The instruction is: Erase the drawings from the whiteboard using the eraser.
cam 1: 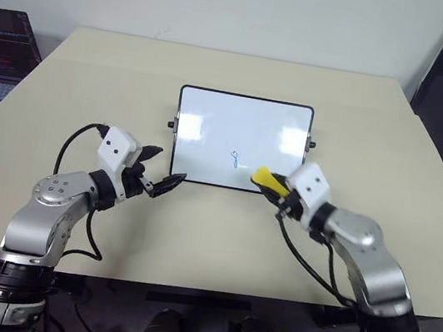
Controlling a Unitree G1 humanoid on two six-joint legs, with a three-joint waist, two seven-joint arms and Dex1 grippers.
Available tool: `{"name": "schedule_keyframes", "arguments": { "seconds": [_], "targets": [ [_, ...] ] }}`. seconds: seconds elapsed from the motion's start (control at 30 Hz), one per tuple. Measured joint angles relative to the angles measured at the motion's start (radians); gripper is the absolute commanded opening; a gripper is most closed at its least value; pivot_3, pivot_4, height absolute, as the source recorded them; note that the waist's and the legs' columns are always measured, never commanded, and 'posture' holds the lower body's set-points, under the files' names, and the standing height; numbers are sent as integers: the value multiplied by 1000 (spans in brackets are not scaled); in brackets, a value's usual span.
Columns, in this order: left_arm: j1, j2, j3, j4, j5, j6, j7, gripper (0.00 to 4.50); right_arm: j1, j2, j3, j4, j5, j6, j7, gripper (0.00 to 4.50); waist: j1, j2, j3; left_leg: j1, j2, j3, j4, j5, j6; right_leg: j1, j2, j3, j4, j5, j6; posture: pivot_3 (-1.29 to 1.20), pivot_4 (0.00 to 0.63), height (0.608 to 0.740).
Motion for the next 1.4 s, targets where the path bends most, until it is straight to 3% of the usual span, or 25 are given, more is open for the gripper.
{"name": "schedule_keyframes", "arguments": {
  "seconds": [0.27, 0.5, 0.8, 1.1, 1.4],
  "targets": [
    [-37, 22, -51, 59, 36, -57, -66, 4500, -237, 86, 114, 347, -127, -83, -21, 1089, 4, 0, 0, -1, -2, 0, -3, 0, 0, -1, -1, 0, -2, 3, -4, 0, 150, 740],
    [-41, 23, -57, 65, 44, -69, -87, 4500, -337, 120, 142, 566, -201, -203, -47, 1089, 2, -1, 0, 0, -1, 0, -5, 0, 0, -1, -1, 0, -2, 3, -5, 0, 150, 740],
    [-37, 24, -57, 64, 52, -69, -88, 4500, -300, 31, 201, 505, -236, -204, 135, 1089, 5, -1, -1, 3, -1, 1, -4, 0, 0, 1, -1, 0, 1, 3, -4, 0, 150, 740],
    [-37, 19, -69, 62, 56, -69, -93, 4500, -354, 87, 152, 586, -290, -257, -33, 1089, 0, -1, -1, 4, -1, 2, -2, 0, 0, 0, -1, 1, 5, 3, -4, 0, 150, 740],
    [-36, 3, -88, 39, 56, -62, -83, 4500, -348, 111, 185, 593, -323, -277, 30, 1089, -1, -1, -1, 4, 0, 2, -2, 0, 0, 0, -1, 1, 5, 3, -5, 0, 150, 740]
  ]
}}
